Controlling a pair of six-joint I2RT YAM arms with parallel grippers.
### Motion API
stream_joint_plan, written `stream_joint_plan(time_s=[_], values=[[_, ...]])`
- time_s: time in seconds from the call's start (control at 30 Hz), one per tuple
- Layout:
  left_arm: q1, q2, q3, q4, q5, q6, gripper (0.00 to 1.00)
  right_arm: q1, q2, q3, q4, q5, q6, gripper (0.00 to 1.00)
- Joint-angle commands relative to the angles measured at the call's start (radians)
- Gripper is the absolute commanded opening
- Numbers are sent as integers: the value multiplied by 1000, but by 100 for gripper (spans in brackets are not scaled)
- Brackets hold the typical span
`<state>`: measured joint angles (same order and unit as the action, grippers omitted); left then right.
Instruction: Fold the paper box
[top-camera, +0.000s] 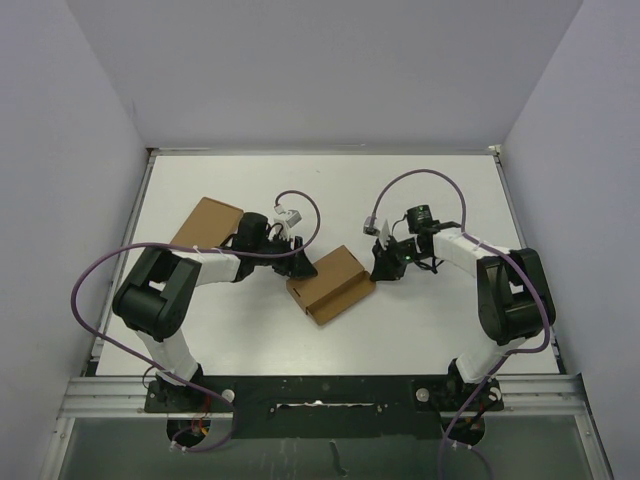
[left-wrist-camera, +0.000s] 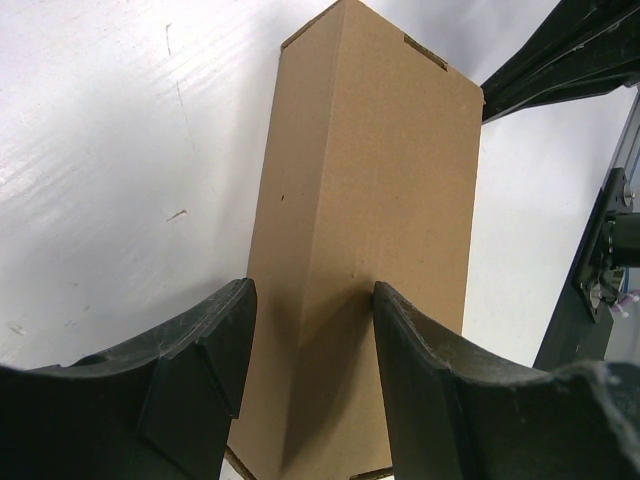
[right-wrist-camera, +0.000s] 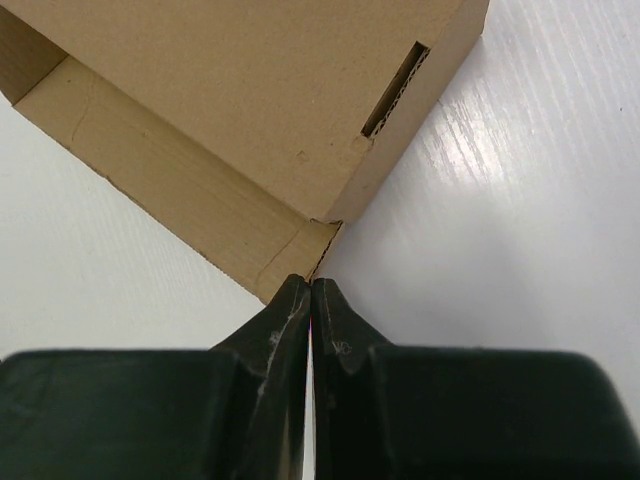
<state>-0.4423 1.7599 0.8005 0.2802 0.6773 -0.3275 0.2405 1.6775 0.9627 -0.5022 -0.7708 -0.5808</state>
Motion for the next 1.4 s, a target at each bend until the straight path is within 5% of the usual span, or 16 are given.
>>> stream_joint_plan(time_s=[0.0,1.37], values=[[16,-35,-12,-19,-51,22,48,-15,-32,-16,-32,-5,-15,2],[5,-26,15,-65,-4,63,47,68,-93,-7,10,96,5,2]])
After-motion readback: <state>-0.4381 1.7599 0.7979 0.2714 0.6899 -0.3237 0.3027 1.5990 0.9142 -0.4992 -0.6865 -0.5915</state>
